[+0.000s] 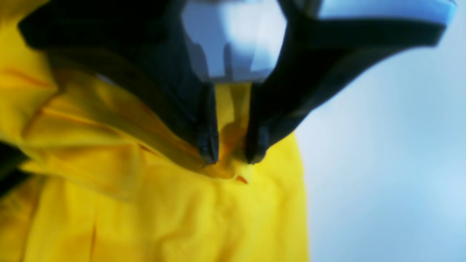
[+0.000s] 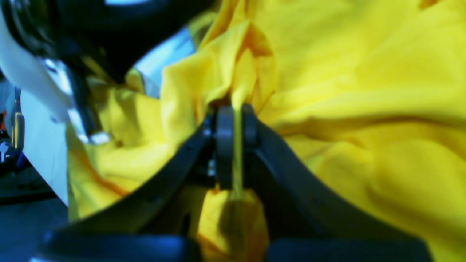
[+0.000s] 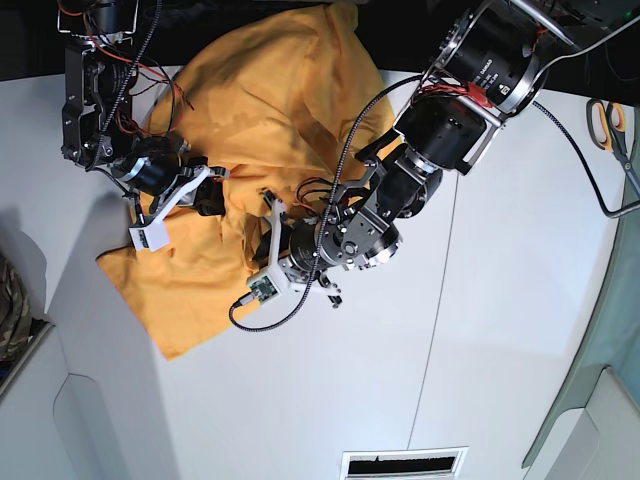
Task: Layout the t-shirt on the table in an organized manner, then fold the t-shirt properly
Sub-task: 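Lift the shirt fabric with the left gripper and release it, then grasp the shirt with the left gripper and drag it toward the right gripper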
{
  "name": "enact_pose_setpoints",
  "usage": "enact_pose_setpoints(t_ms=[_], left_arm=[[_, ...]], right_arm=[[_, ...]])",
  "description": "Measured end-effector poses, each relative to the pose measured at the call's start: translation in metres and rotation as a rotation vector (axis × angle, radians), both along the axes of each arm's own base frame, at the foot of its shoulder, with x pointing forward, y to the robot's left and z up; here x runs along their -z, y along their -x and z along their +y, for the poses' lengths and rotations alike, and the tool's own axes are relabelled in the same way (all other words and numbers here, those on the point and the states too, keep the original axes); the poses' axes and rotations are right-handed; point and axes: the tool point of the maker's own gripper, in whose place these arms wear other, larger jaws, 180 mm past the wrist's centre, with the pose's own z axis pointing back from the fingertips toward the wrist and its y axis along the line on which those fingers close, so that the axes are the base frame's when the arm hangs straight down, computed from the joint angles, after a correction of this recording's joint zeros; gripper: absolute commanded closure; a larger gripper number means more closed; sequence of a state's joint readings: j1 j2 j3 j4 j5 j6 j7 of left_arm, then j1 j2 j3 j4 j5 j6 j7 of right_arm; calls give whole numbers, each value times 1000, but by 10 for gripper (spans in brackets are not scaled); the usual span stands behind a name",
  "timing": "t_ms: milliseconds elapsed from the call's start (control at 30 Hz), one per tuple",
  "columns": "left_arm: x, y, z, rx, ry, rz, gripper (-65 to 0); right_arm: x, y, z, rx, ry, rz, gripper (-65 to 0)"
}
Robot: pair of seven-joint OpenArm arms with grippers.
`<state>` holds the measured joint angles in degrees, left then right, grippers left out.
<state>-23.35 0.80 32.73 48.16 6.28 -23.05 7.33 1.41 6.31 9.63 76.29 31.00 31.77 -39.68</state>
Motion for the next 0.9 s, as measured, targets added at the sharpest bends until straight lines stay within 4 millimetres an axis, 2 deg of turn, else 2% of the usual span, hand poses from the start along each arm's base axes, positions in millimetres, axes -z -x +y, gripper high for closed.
enact_pose_setpoints(t_ms=[33, 233, 367, 500, 633, 667, 700, 800, 900], left_arm=[[5, 2, 1, 0, -5, 12, 0], [8, 3, 4, -7, -10, 22, 0], [4, -17, 22, -61, -67, 9, 0], [-14, -45, 50, -87, -92, -33, 0], [-12, -49, 79, -109, -95, -11, 0], [-11, -50, 87, -117, -102, -9, 0], [-10, -58, 105, -163, -157, -29, 0], [-16, -71, 151, -215, -220, -54, 0], [-17, -74, 167, -233, -241, -61, 0]], right_arm=[[0, 0, 0, 0, 0, 0, 0], [0, 0, 0, 0, 0, 0, 0], [-3, -2, -2, 6, 3, -12, 0], [-25, -14, -16, 37, 11, -82, 0], [-46, -23, -30, 44, 34, -140, 0], [-49, -24, -32, 41, 34, -147, 0], [-48, -23, -38, 35, 54, -141, 0], [-45, -18, -66, 40, 122, -124, 0], [-47, -19, -80, 40, 155, -129, 0]])
